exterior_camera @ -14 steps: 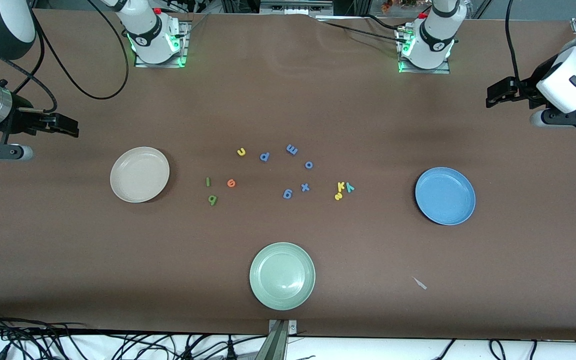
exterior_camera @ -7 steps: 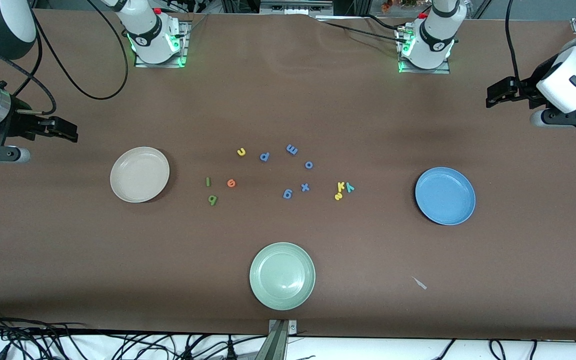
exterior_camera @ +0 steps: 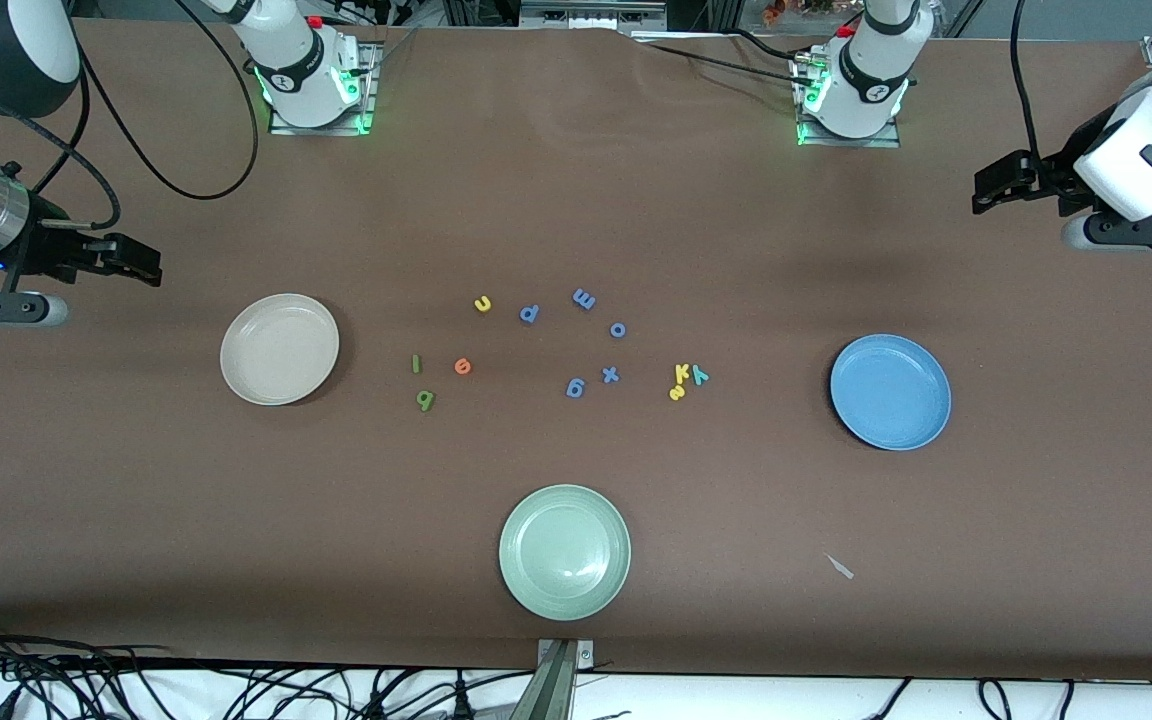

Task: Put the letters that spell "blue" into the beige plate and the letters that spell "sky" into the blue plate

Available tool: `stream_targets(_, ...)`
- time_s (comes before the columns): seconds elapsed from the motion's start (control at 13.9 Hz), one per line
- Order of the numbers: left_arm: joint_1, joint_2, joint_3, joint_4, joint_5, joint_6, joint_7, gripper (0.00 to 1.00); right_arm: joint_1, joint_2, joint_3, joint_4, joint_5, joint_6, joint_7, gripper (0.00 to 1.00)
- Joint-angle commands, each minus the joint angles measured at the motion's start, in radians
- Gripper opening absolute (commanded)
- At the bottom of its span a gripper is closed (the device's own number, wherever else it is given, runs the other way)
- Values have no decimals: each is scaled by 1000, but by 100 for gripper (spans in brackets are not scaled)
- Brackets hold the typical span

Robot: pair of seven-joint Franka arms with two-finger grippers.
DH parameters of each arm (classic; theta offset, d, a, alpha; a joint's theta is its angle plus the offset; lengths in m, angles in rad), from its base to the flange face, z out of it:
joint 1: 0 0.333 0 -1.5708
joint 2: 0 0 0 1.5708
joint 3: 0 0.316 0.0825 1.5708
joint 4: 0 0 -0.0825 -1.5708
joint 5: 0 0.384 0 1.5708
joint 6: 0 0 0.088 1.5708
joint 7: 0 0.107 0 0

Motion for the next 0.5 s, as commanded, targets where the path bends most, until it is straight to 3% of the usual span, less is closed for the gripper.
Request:
stream_targets(0.0, 2, -51, -6, -56, 16, 28, 2, 100, 3, -9, 0, -1, 15, -2, 3, 100)
stream_targets(0.43, 2, -48, -4, -53, 16, 30, 2, 100, 3, -10, 0, -1, 15, -7, 3, 100)
